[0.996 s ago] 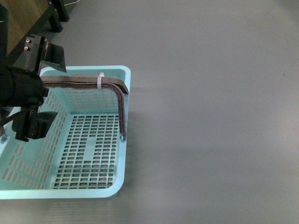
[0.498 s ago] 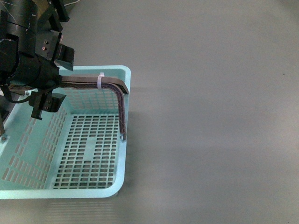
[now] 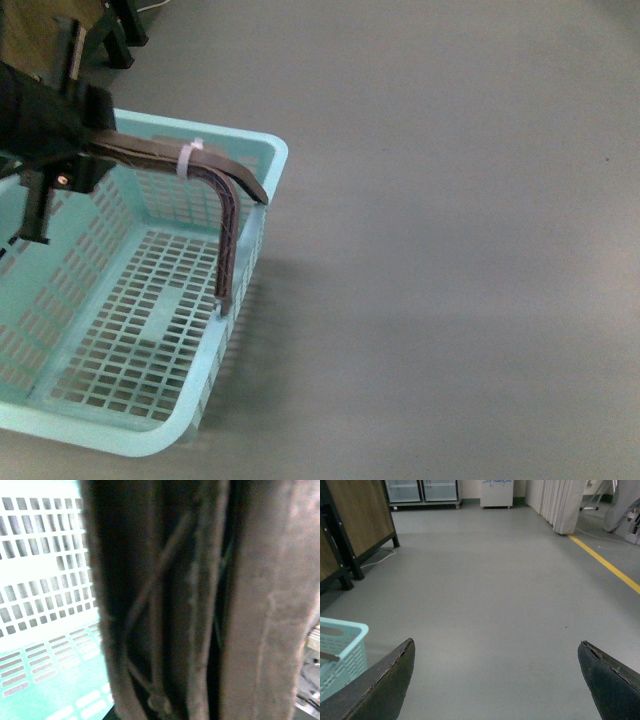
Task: Pick lemon and mango into basket
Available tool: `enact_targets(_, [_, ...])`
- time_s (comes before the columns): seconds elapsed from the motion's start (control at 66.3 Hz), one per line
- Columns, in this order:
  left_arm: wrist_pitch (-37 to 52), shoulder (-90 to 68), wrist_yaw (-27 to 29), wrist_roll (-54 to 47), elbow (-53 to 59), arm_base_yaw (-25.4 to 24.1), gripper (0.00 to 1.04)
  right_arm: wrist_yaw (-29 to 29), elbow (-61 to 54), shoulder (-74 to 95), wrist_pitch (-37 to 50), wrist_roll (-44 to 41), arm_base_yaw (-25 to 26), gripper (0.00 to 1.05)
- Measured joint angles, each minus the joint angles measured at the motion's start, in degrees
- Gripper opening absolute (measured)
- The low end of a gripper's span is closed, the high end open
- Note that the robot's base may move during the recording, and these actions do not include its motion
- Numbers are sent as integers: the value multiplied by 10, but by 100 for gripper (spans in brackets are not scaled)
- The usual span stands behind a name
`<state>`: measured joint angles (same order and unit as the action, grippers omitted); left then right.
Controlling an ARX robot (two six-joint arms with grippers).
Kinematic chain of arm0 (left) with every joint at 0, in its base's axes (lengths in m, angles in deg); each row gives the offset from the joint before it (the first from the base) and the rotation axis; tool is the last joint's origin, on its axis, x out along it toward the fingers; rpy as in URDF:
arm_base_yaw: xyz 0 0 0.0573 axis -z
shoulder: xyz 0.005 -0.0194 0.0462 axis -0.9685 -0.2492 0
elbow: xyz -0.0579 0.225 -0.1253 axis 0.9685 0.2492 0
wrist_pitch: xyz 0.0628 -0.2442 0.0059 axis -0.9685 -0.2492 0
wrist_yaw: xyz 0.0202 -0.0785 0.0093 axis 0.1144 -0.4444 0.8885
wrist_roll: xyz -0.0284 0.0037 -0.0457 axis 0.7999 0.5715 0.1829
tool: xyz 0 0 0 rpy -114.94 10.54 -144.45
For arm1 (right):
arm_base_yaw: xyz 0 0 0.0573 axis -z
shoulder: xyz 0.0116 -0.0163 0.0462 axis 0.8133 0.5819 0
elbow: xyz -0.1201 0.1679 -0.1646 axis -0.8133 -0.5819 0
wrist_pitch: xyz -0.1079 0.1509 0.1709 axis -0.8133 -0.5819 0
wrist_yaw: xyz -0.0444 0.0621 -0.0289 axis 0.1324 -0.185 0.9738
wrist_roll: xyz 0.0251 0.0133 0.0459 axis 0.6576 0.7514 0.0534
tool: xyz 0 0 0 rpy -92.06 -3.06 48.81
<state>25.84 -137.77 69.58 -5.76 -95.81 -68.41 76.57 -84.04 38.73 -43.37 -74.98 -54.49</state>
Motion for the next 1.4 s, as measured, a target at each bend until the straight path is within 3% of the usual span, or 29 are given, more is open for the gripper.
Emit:
enact_targets(0.226, [-69, 231, 6, 20, 66, -4, 15, 0, 0, 0, 0, 0, 0, 96])
enact_targets(0.543, [-178, 442, 5, 37, 63, -14, 15, 0, 0, 0, 0, 0, 0, 96])
enact_targets(0.935, [-269, 514, 12, 55, 37, -8, 15, 0, 0, 0, 0, 0, 0, 96])
enact_targets(1.403, [-273, 516, 16, 39, 31, -8, 15, 0, 0, 0, 0, 0, 0, 96])
